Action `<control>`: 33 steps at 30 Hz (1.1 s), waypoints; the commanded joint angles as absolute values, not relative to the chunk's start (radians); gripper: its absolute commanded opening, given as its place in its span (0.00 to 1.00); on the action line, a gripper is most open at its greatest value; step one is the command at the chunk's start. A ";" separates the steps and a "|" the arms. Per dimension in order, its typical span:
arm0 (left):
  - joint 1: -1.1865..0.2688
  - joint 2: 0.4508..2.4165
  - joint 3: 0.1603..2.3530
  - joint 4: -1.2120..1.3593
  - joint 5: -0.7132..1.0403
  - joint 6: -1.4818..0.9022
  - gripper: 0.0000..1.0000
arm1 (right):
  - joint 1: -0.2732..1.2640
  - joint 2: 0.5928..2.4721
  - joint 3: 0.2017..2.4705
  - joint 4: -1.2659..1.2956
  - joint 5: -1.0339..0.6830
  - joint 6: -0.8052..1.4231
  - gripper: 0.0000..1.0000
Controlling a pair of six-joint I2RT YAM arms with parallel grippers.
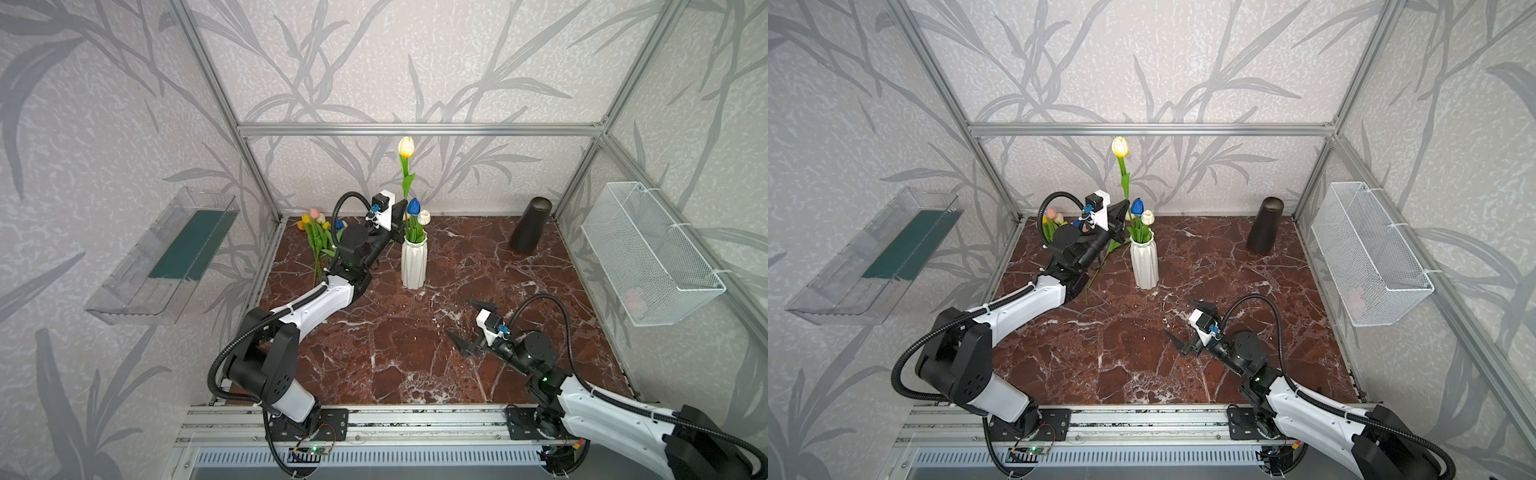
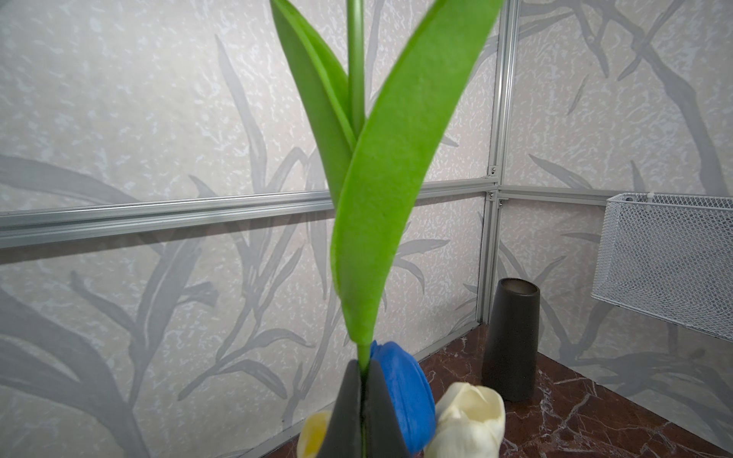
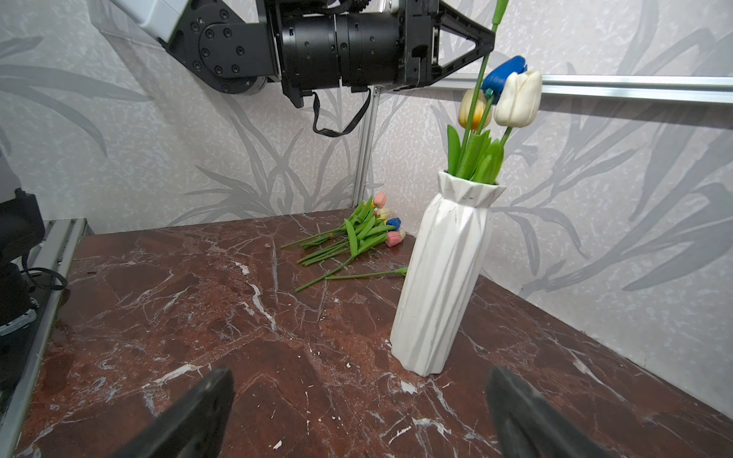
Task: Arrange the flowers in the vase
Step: 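Lower the yellow-white tulip stem into the vase with the left gripper, then open the left gripper and move it back to the tulip pile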
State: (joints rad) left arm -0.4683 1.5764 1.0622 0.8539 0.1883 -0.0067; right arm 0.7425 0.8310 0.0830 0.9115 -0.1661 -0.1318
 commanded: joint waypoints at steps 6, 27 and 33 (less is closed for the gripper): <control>-0.511 1.611 1.055 0.885 0.165 -0.003 0.00 | 0.747 0.825 0.103 0.927 -0.167 -0.140 1.00; -0.514 1.423 0.974 0.674 0.129 0.051 0.32 | 0.747 0.828 0.104 0.924 -0.170 -0.138 1.00; -0.509 1.319 0.964 0.525 0.102 0.091 0.34 | 0.747 0.833 0.105 0.930 -0.173 -0.138 1.00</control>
State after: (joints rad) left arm -0.5106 1.3720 0.9745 0.6201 0.1200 0.0494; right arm 0.7425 0.8352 0.0830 0.9077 -0.1661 -0.1318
